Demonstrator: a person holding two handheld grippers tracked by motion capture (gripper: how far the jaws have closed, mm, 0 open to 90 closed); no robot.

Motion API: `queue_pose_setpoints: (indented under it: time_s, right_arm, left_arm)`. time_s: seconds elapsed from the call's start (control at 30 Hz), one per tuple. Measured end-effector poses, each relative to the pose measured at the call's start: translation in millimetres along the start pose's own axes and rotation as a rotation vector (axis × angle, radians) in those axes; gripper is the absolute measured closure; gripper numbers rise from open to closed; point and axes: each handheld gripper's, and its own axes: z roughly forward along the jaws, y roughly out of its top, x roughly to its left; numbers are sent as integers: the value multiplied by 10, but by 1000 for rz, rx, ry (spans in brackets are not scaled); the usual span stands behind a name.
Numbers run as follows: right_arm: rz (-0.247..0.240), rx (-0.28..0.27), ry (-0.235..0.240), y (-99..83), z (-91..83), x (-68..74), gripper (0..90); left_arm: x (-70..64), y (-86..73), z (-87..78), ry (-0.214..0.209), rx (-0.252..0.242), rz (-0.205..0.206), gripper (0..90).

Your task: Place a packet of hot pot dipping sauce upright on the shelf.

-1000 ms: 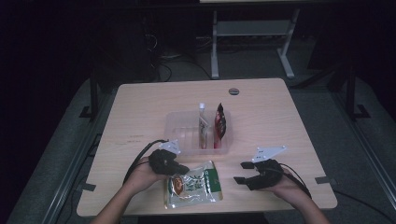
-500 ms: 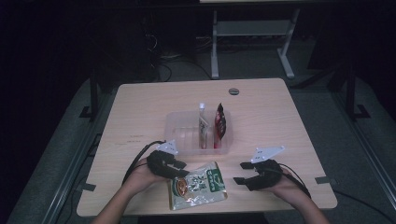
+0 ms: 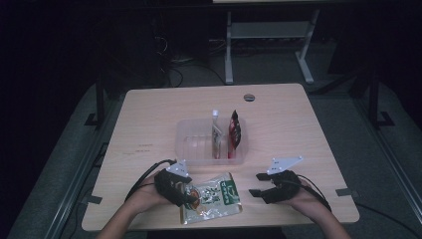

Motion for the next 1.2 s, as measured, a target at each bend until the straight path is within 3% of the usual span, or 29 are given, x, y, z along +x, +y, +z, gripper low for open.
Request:
queue_pose_setpoints:
  time_s: [0.07, 0.2, 0.33, 0.37, 0.4, 0.6, 0.87, 1.03, 1.2]
  right_arm:
    - [-2, 0, 1, 0, 1, 1, 363]
    - [1, 2, 1, 1, 5, 8, 363]
    - [-5, 3, 3, 5, 15, 16, 362]
    - [-5, 3, 3, 5, 15, 16, 362]
    - [-5, 4, 2, 6, 16, 19, 362]
    - [-3, 5, 4, 5, 21, 20, 362]
    - [4, 5, 14, 1, 25, 6, 368]
    - [22, -6, 24, 2, 11, -4, 366]
    - [43, -28, 52, 28, -15, -12, 388]
  left_arm:
    - [-18, 5, -1, -6, 0, 9, 303]
    - [-54, 29, 7, 21, 18, 30, 354]
    - [-110, 52, 19, 60, 31, 70, 553]
    - [-127, 55, 23, 72, 32, 84, 553]
    - [-134, 64, 18, 83, 45, 103, 631]
    - [-119, 67, 23, 65, 32, 73, 835]
    - [-26, 21, -18, -8, -29, 7, 900]
    - [-20, 42, -86, -29, -82, 11, 900]
    - [-52, 80, -212, -30, -153, 46, 900]
